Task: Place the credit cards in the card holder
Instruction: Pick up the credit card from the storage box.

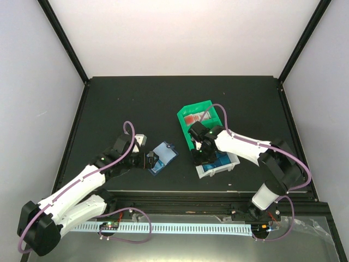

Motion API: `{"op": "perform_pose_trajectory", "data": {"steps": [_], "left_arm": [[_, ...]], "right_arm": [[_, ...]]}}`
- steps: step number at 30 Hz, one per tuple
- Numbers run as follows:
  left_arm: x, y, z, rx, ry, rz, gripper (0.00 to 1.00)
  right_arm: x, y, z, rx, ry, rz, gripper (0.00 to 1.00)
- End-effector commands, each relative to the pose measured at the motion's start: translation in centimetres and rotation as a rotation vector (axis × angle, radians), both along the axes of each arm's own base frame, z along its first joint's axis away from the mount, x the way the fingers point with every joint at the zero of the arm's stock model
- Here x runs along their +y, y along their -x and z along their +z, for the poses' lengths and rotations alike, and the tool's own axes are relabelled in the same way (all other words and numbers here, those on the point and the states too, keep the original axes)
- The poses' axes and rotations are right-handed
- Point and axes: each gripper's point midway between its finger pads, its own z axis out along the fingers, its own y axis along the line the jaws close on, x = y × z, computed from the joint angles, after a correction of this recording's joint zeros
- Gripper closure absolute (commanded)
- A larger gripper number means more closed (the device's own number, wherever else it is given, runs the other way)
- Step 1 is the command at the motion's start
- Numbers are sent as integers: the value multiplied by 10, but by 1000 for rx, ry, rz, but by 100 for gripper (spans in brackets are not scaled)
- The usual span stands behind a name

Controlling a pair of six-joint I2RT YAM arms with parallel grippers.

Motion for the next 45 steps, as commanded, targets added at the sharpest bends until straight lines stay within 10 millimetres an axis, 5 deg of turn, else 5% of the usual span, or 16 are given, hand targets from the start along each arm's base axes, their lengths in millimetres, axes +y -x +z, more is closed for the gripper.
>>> {"op": "perform_pose_trajectory", "data": {"steps": [1,19,36,45], "left_arm": [[1,-6,6,-36,-5,-2,1],[1,-4,5,-34,-1,-2,1],[0,-4,4,-30,2,-3,1],[-3,-5,13,-52,24,-16,1]], "right_arm": [[8,1,12,-10,-43,2,60],[1,1,23,-34,-29,-27,83],[0,2,37,-51,-52,-44,94],[-34,-8,66,-164,92,-59,99]]}}
